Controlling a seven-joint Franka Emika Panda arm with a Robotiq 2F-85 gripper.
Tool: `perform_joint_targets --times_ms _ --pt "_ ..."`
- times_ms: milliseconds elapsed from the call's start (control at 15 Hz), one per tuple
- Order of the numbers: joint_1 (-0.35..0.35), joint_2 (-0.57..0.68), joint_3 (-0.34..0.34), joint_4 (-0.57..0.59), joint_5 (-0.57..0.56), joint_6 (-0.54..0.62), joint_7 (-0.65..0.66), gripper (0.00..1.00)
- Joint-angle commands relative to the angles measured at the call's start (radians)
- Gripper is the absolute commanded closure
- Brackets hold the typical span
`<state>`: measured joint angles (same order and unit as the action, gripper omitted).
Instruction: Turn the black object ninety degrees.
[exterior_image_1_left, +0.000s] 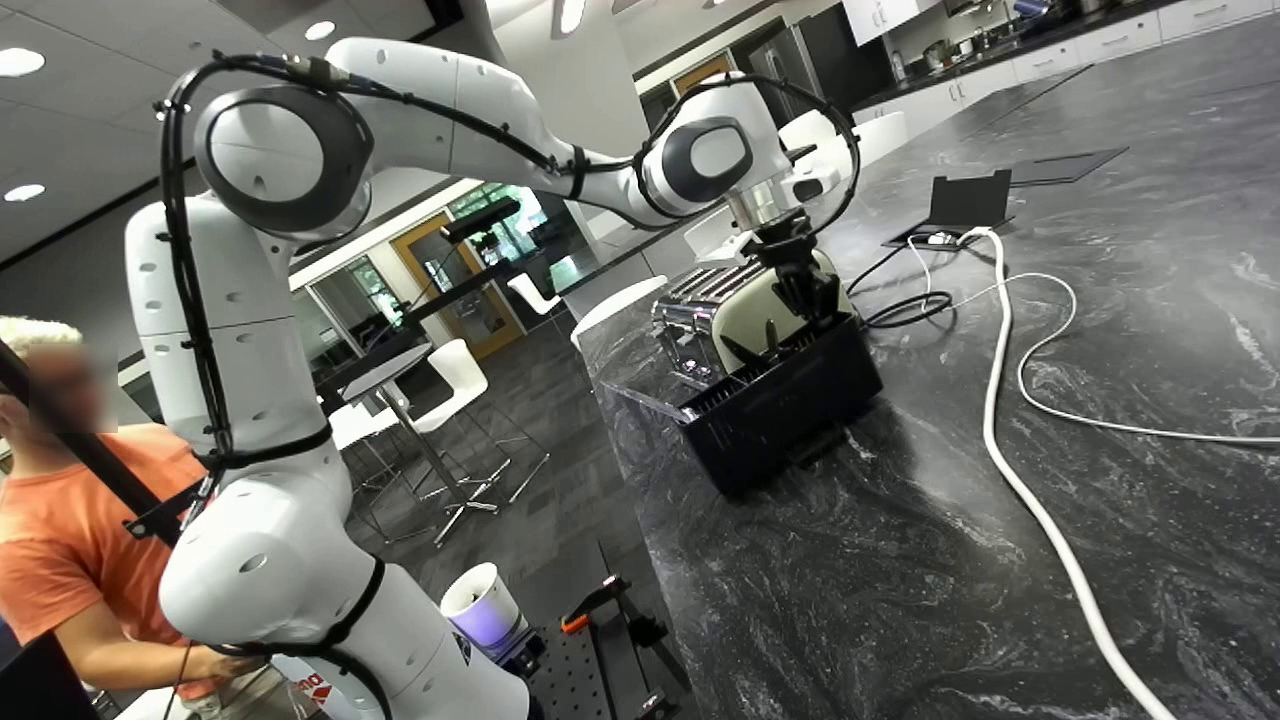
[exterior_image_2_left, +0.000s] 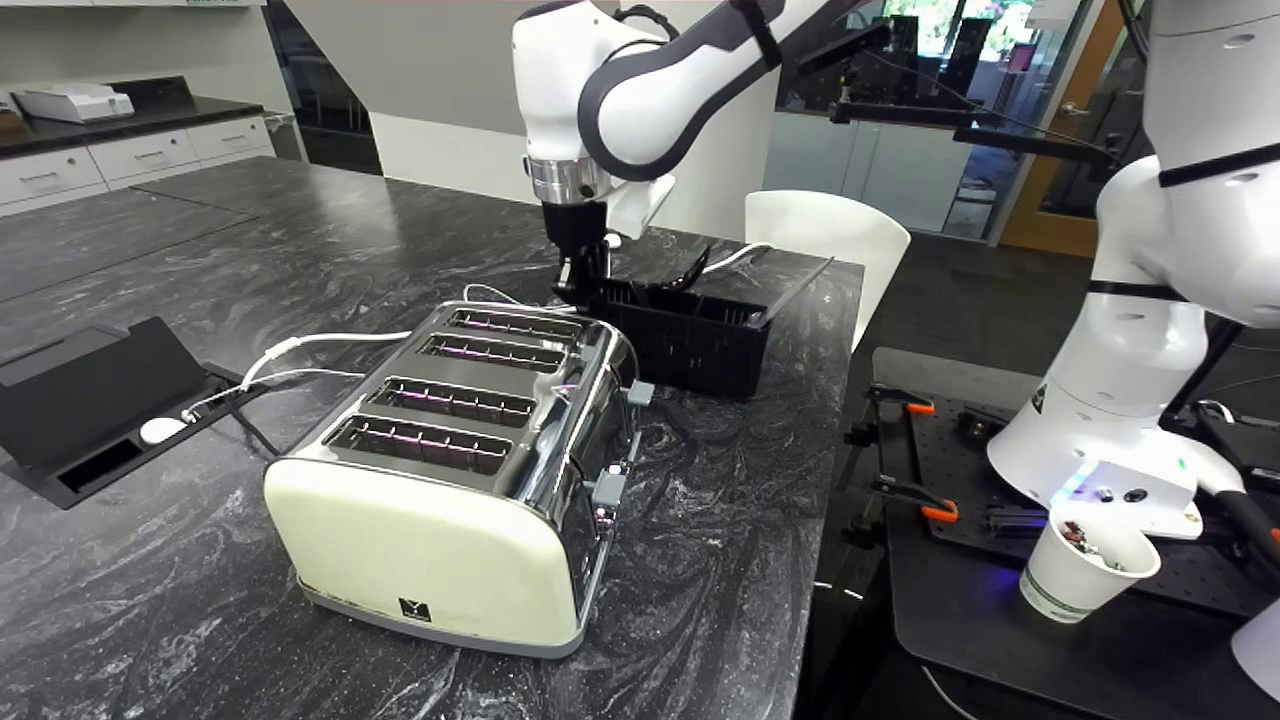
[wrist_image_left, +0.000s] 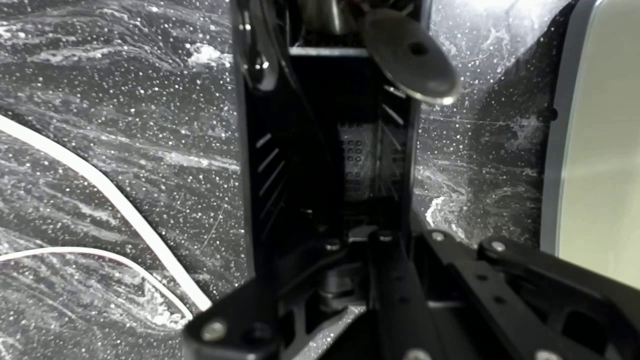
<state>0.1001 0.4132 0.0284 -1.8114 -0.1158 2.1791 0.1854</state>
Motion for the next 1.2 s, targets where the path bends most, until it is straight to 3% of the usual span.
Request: perform_joint_targets --times_ms 0,333,400,467,1067,1133 --pt "0.007 0.047 -0.01 0.078 -0.003 -0.068 -0.005 0.99" --pt "0.008 0.075 -0.013 0.109 -0.002 -0.082 -0.004 0.99" --pt "0.008 0.077 -0.012 0.112 -0.001 -0.086 -0.005 0.88" --pt "0.006 0.075 -0.012 0.112 0.002 -0.088 -0.005 0.69" --pt "-0.009 -0.047 -0.008 0.018 0.004 -0.094 -0.047 0.02" --pt "-0.016 -0.07 -0.003 0.005 0.012 -0.109 -0.068 0.0"
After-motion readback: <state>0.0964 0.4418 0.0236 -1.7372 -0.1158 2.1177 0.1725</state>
